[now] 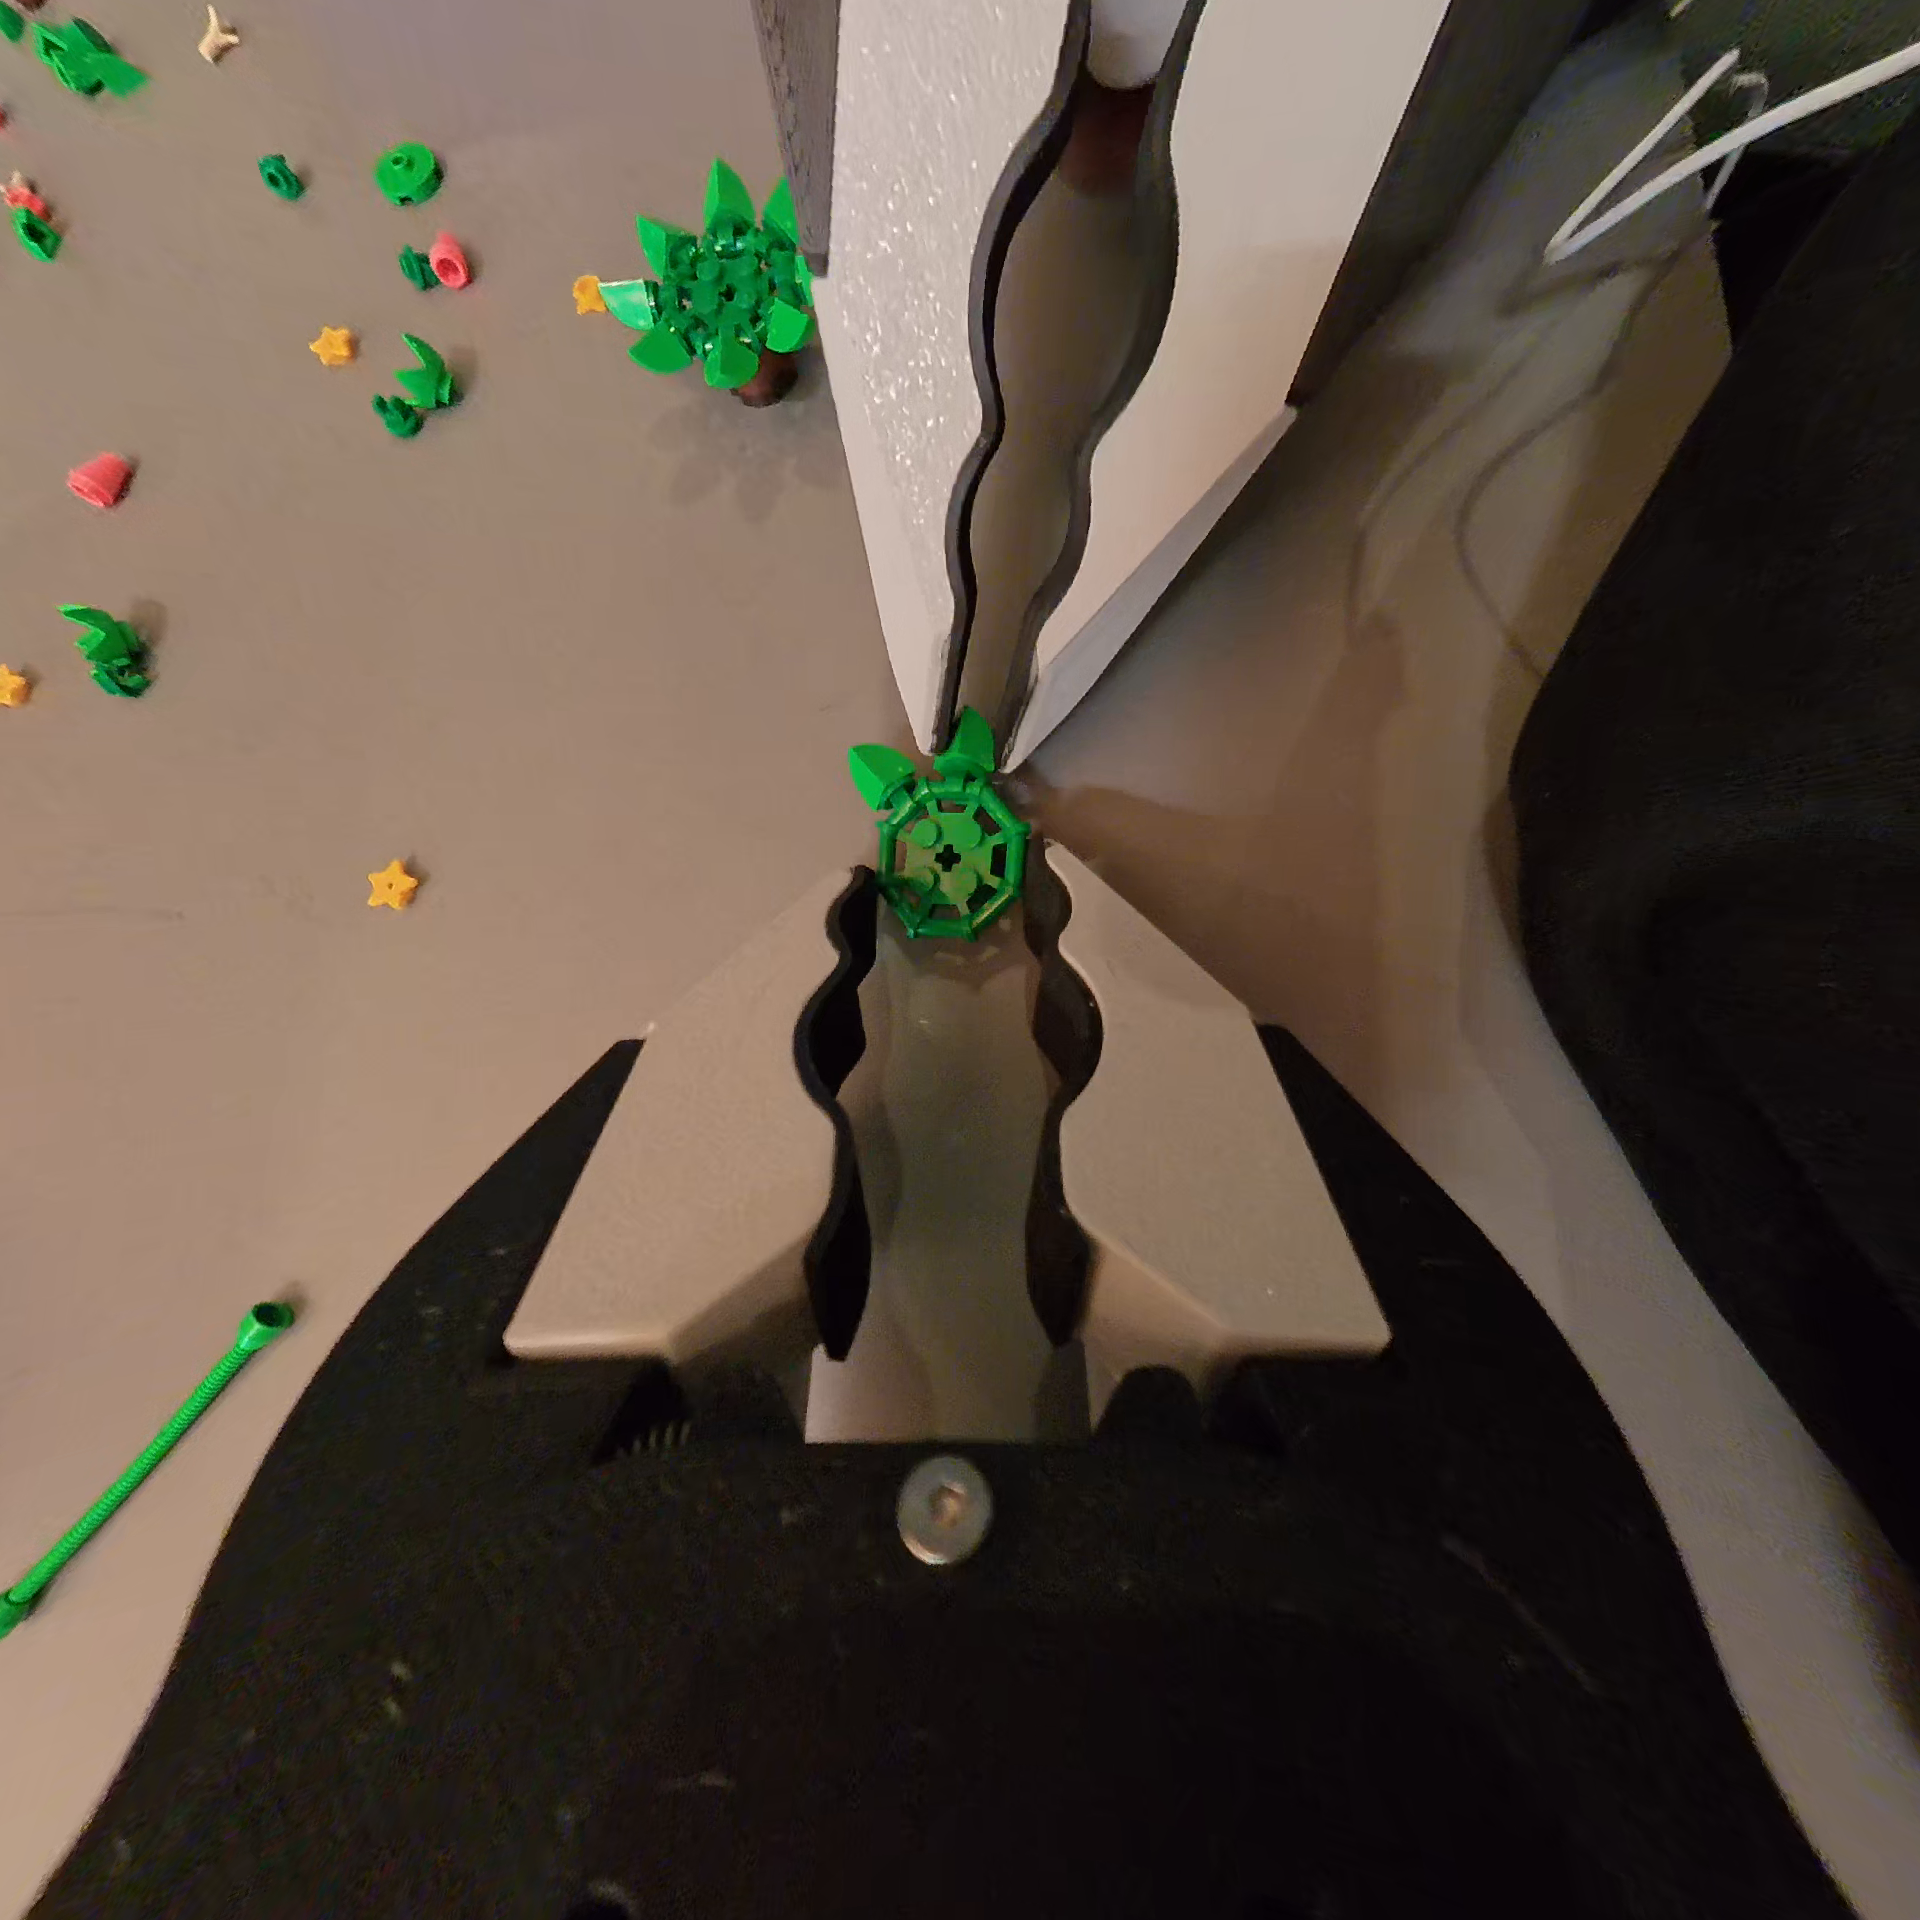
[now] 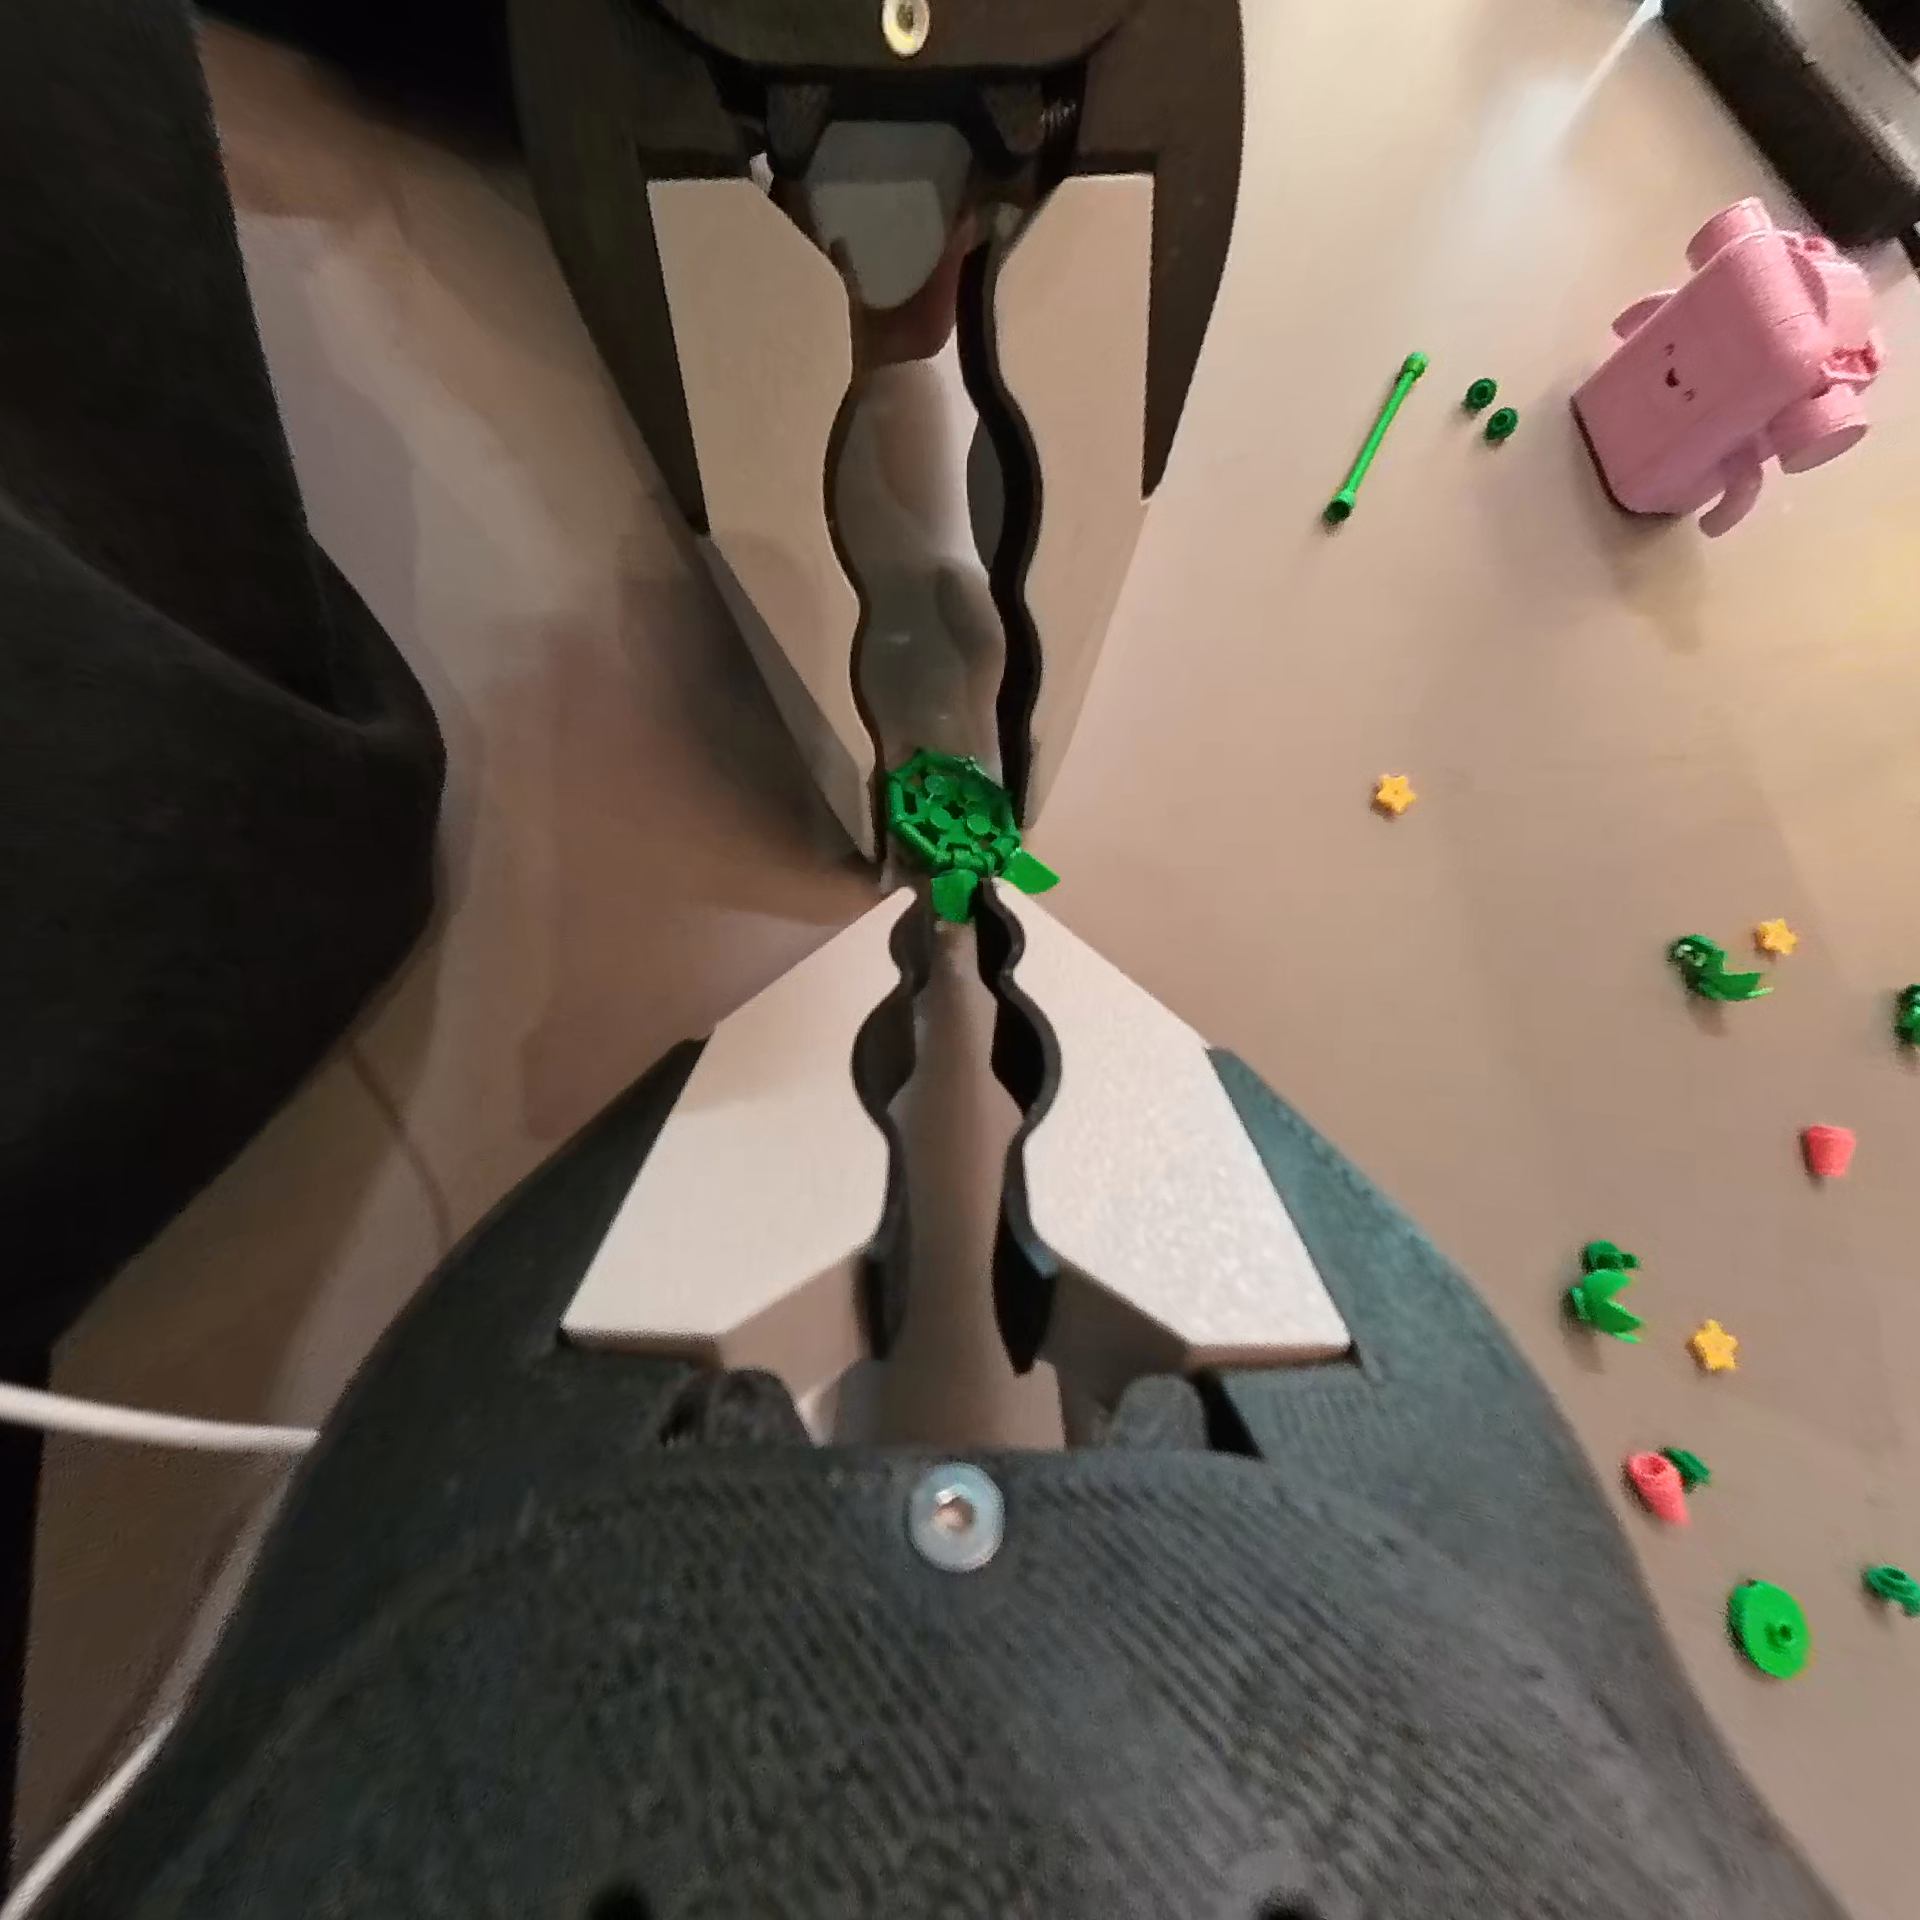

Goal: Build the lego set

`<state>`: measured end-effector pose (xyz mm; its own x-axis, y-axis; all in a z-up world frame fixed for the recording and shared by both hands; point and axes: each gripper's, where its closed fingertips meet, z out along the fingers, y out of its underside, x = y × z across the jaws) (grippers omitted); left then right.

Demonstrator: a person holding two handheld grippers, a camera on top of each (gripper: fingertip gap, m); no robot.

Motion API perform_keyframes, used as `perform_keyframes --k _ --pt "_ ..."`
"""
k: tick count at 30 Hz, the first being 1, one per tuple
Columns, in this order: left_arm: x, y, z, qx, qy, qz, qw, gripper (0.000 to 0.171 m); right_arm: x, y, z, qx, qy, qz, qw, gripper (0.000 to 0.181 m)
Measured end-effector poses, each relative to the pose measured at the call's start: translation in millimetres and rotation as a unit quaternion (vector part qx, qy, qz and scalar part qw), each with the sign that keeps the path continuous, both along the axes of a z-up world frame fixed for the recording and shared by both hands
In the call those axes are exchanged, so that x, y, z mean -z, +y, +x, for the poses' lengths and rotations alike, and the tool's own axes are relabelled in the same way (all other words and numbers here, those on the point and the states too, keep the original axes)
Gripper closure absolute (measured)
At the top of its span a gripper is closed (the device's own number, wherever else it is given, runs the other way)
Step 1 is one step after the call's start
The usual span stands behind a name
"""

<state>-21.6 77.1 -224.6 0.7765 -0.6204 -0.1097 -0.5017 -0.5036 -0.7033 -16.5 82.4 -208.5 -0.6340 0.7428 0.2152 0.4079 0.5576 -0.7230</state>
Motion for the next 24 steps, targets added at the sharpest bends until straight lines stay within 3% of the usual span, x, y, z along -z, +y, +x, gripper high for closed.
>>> perform_keyframes --k 12,14,18,21,24 --pt "-0.7 0.3 -0.4 -0.002 -0.009 -0.005 1.0 0.145 7.7 -1.3 0.1 0.006 -0.004 -0.001 1.0 0.174" --pt "-0.8 -0.2 0.2 0.001 -0.01 -0.005 1.0 0.145 8.3 -0.1 1.4 0.024 -0.015 -0.031 0.999 0.169" --pt "-0.6 -3.7 1.9 0.01 -0.013 -0.008 1.0 0.145 7.8 1.3 5.6 0.079 -0.096 -0.161 0.979 0.141" --pt "-1.1 -6.4 1.6 0.013 -0.022 -0.014 1.0 0.144 6.6 -0.4 8.6 0.093 -0.112 -0.193 0.97 0.142" --pt "-1.5 -5.8 0.5 0.009 -0.028 -0.016 0.999 0.124 7.2 -4.6 9.9 0.093 -0.109 -0.186 0.972 0.146"
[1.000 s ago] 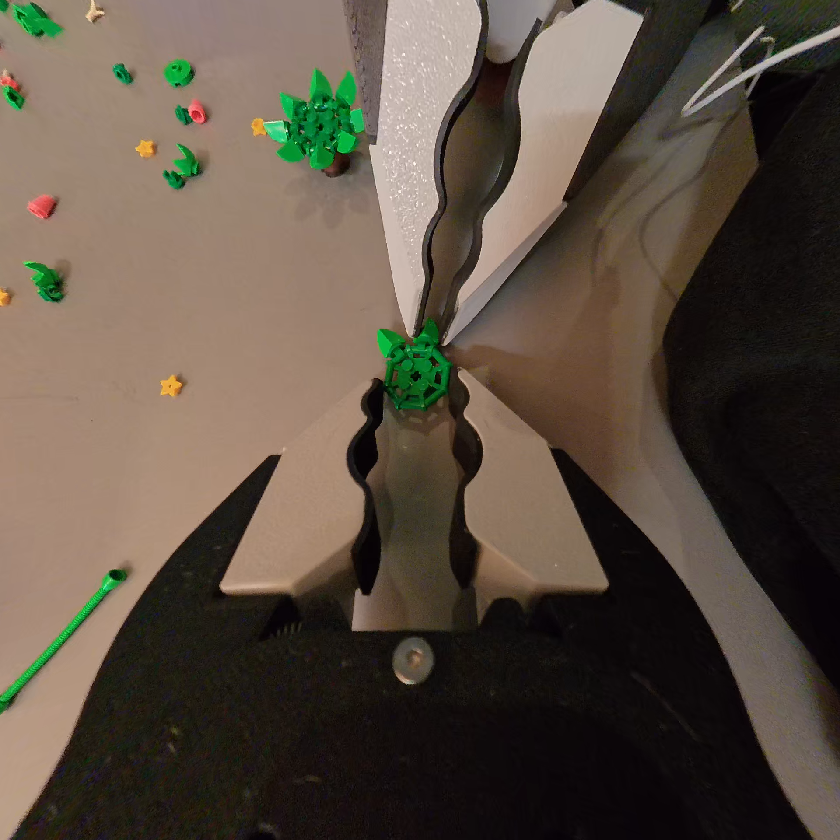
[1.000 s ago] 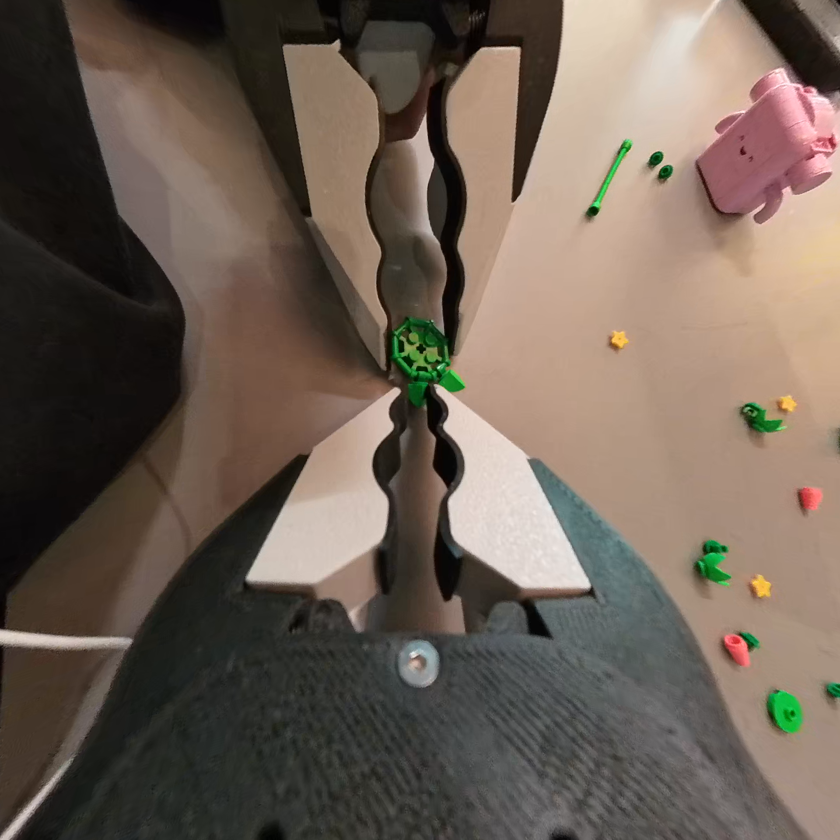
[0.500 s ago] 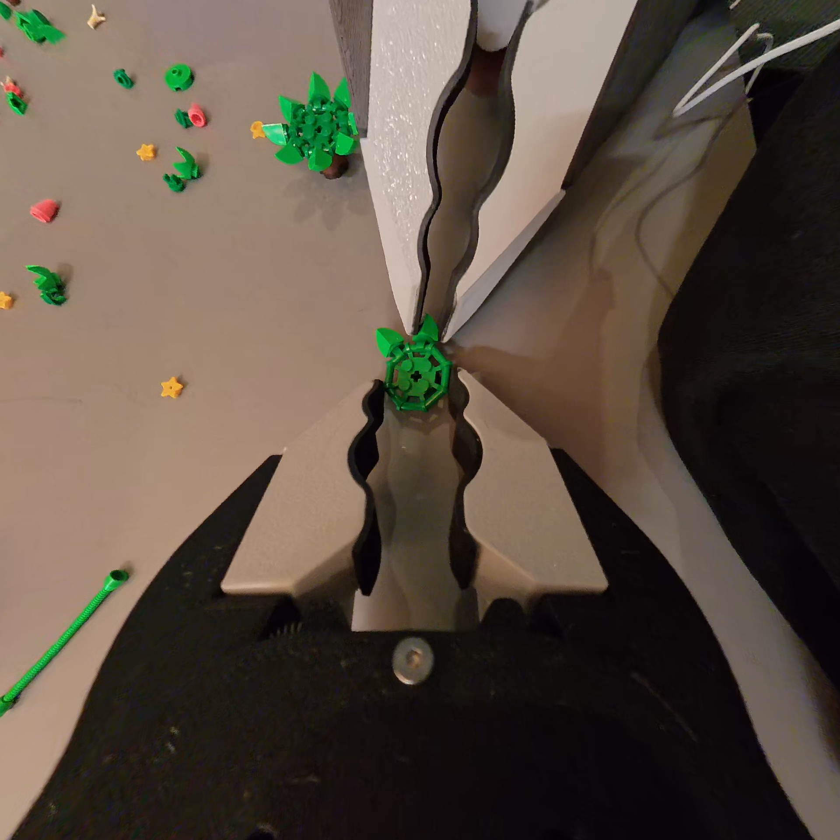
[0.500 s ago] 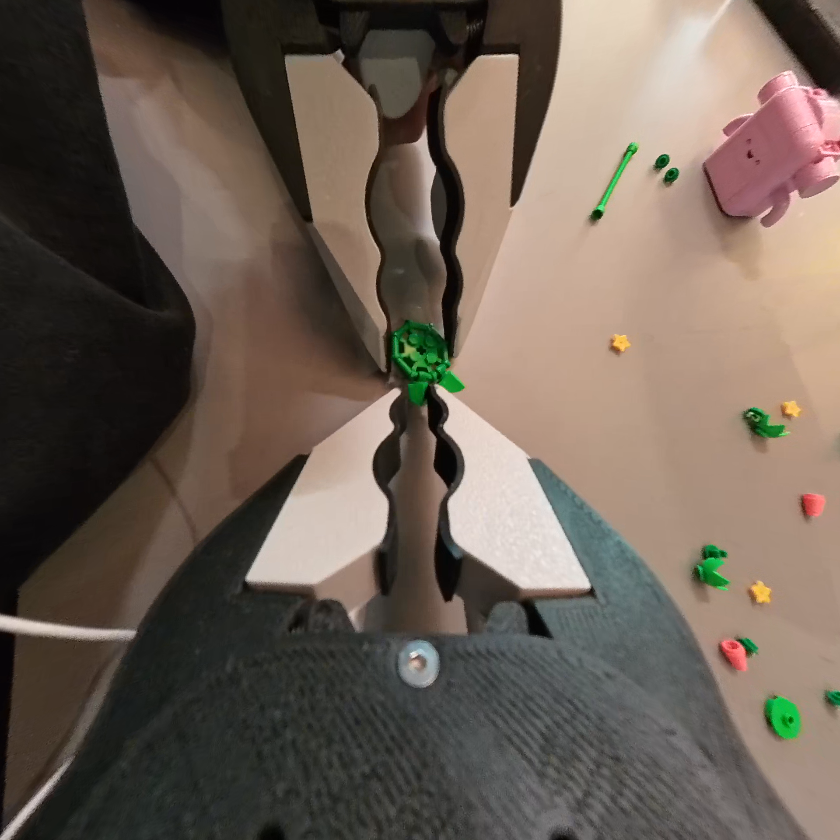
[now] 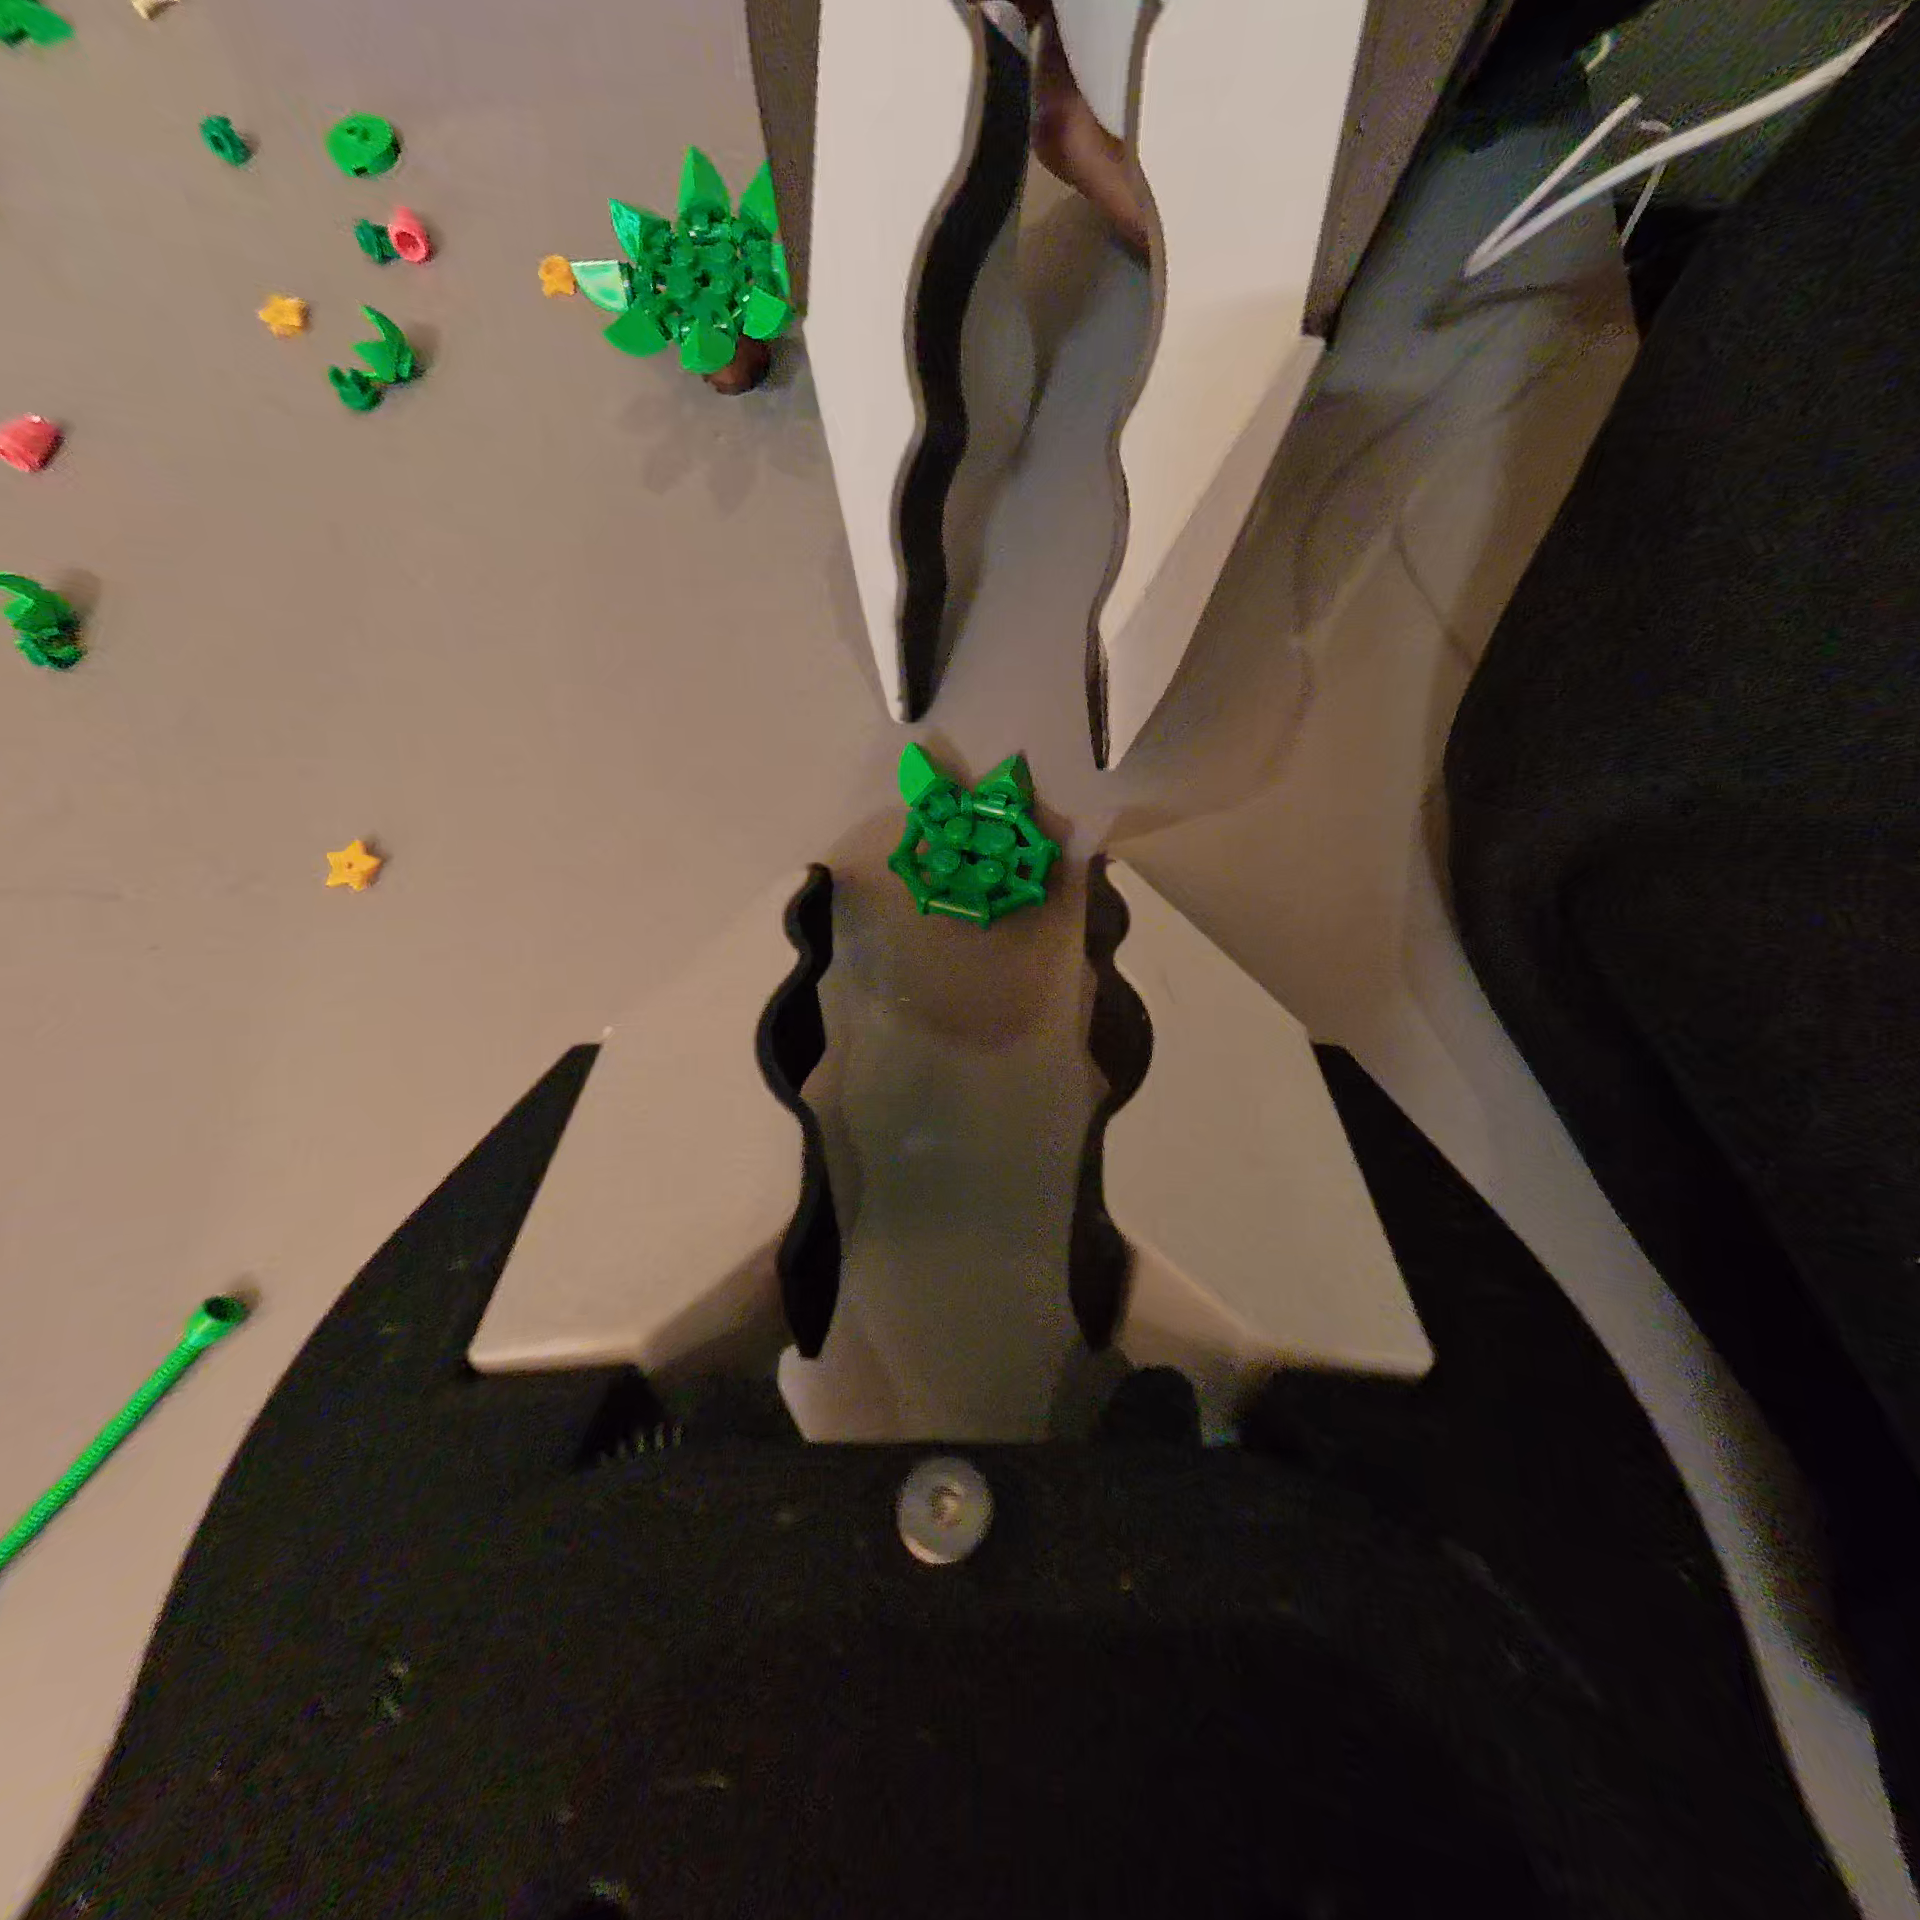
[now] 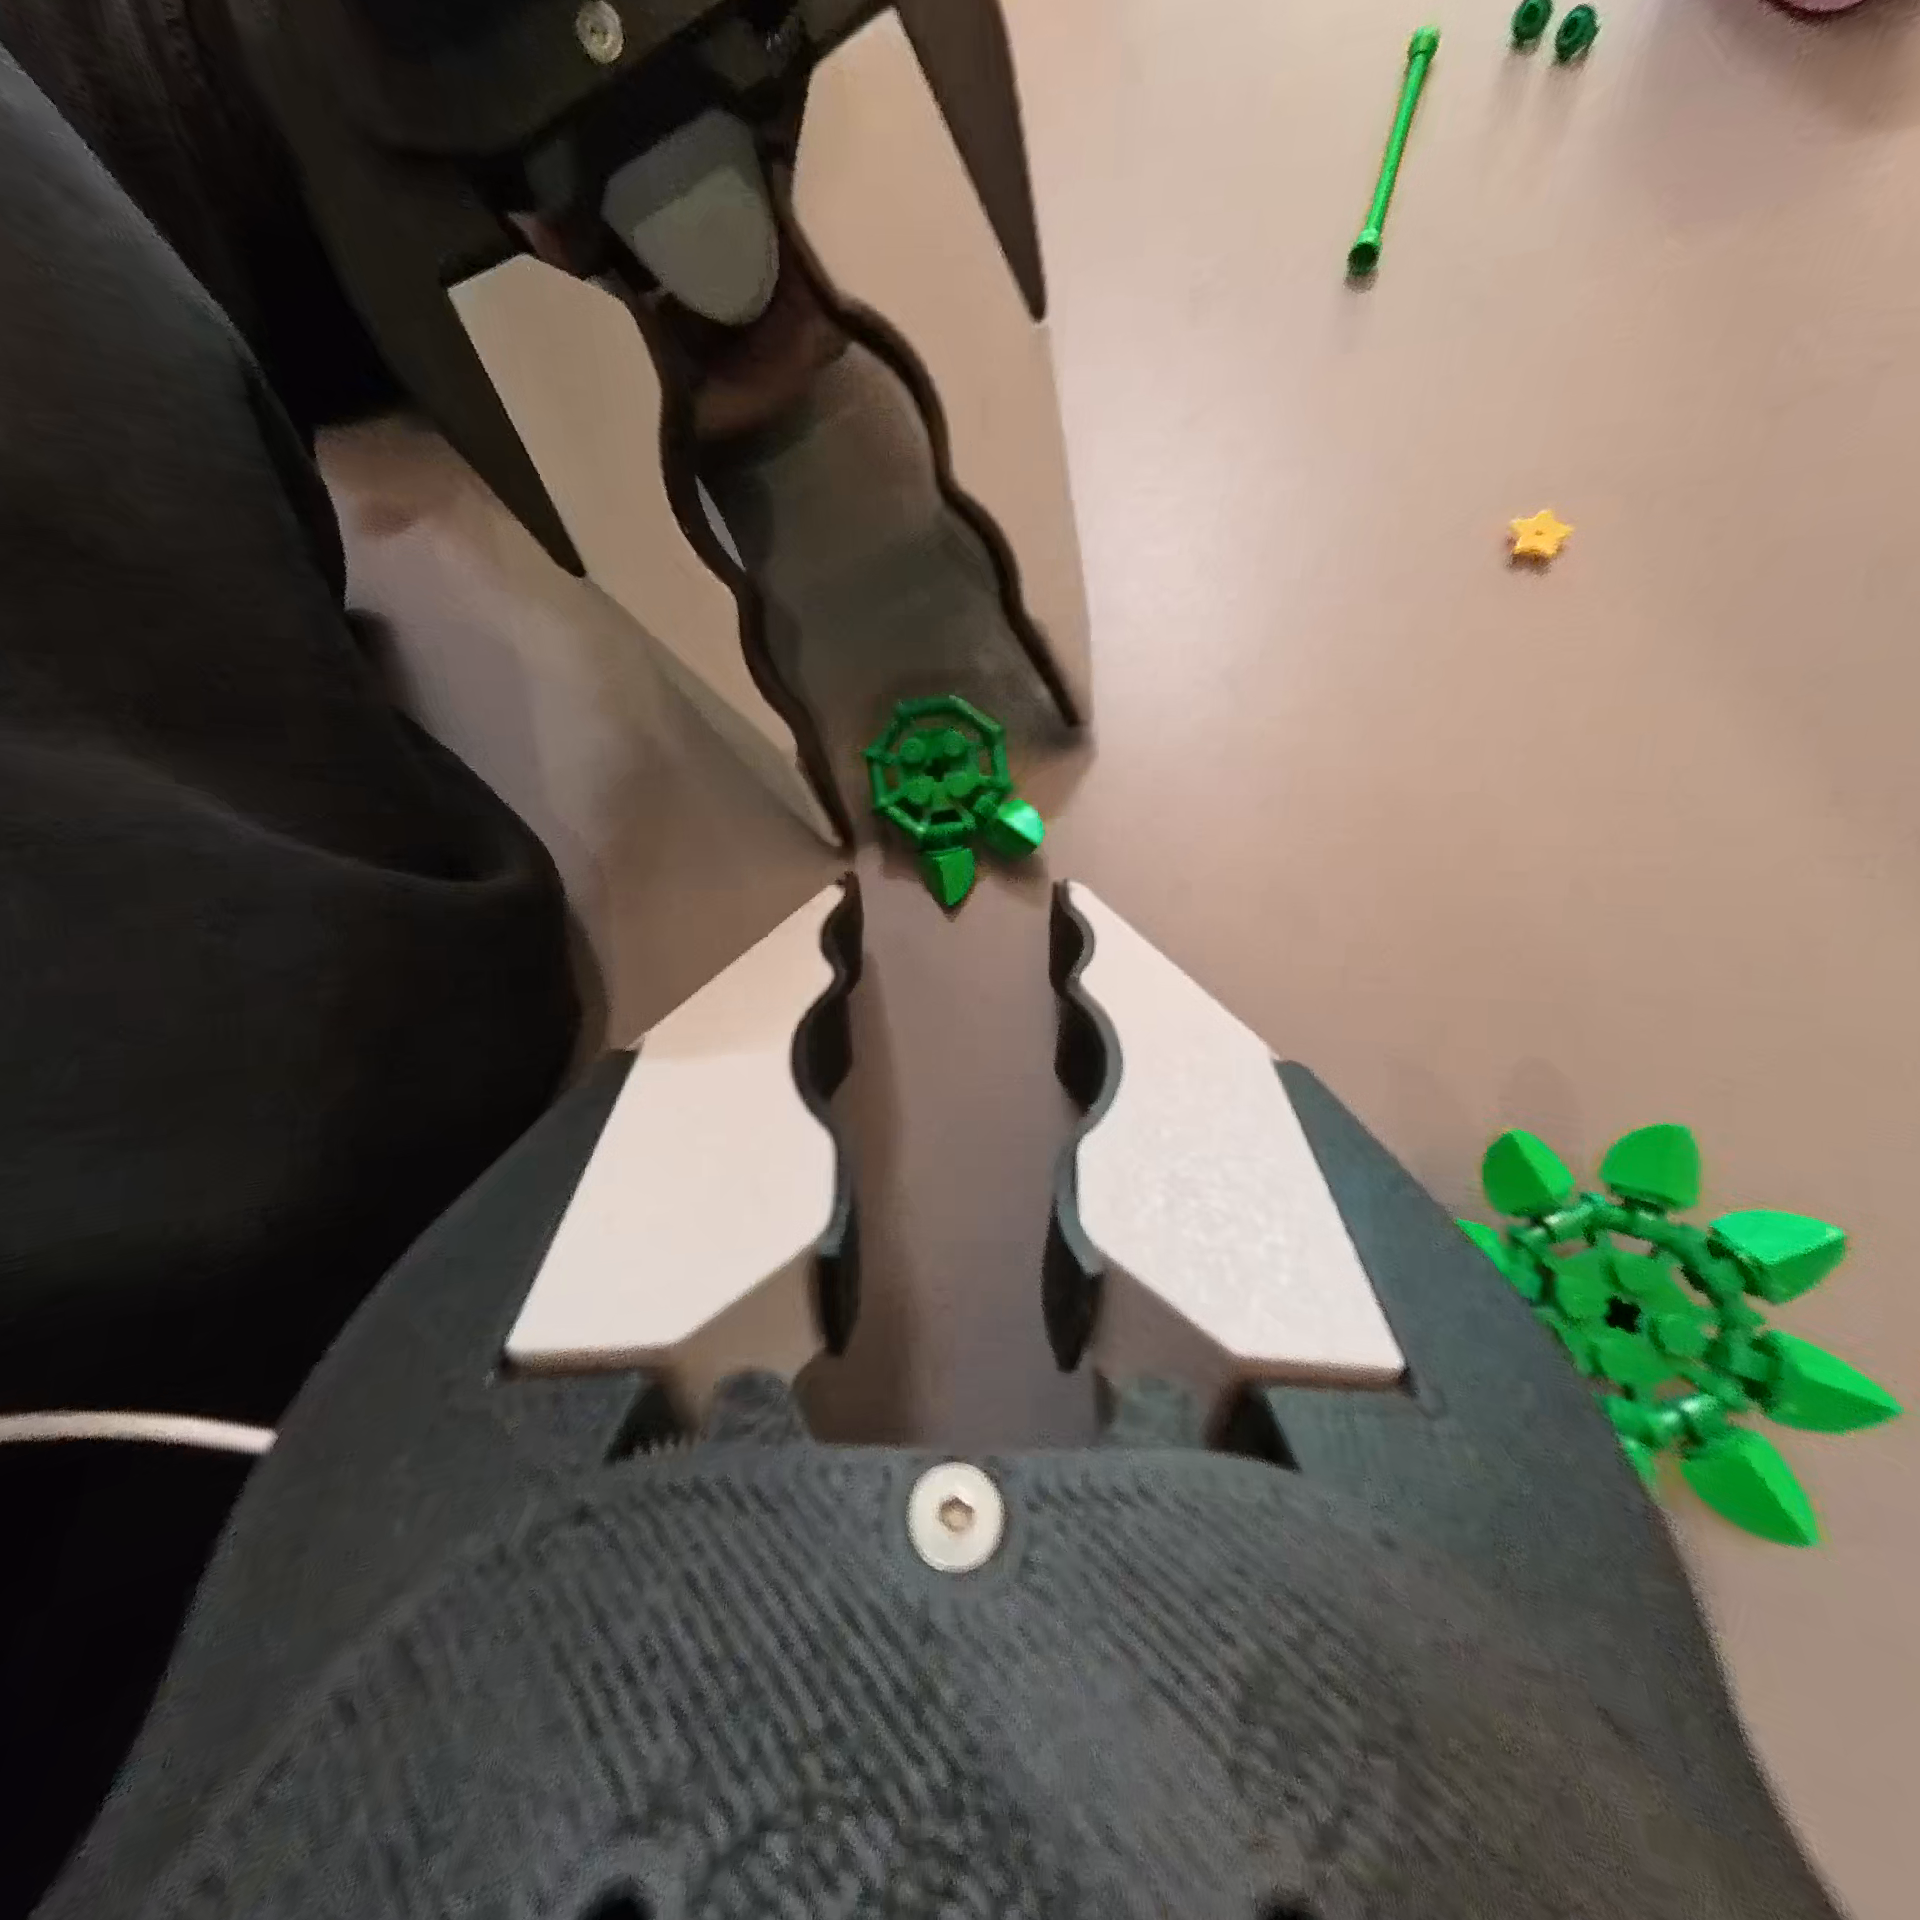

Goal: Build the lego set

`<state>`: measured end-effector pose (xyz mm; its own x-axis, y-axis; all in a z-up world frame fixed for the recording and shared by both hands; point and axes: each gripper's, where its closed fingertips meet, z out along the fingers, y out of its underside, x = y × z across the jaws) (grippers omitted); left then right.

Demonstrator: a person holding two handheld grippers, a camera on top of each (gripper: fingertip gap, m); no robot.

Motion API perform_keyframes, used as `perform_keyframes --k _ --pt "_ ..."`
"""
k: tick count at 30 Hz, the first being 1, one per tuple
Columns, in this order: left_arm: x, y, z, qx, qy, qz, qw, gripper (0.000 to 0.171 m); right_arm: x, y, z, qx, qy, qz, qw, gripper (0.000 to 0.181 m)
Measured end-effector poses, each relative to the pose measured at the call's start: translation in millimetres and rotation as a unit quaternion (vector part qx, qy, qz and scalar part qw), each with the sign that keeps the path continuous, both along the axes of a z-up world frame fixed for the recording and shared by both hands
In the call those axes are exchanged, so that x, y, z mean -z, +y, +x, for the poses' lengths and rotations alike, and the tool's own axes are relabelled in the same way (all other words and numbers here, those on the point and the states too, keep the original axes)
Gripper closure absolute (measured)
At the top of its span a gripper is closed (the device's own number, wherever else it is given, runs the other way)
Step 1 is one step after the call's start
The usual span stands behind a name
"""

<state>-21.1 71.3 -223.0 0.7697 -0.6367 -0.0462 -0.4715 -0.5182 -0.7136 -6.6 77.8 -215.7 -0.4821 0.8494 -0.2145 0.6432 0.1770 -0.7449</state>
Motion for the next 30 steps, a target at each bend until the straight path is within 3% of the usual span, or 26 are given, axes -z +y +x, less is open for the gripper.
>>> perform_keyframes --k 11,18,22,30 --pt "-2 4 1 -0.01 -0.017 -0.003 1.0 0.124 3 -4 -2 -0.017 0.006 0.027 0.999 0.167" --pt "-17 12 0 -0.053 -0.126 -0.023 0.99 0.128 4 -4 -4 -0.022 0.021 0.056 0.998 0.172" --pt "-11 13 -3 -0.066 -0.112 -0.035 0.991 0.15 4 -4 -5 -0.025 0.023 0.062 0.998 0.173" --pt "-5 2 1 -0.041 -0.096 -0.052 0.993 0.148 4 -1 -4 -0.005 0.017 0.051 0.999 0.17"
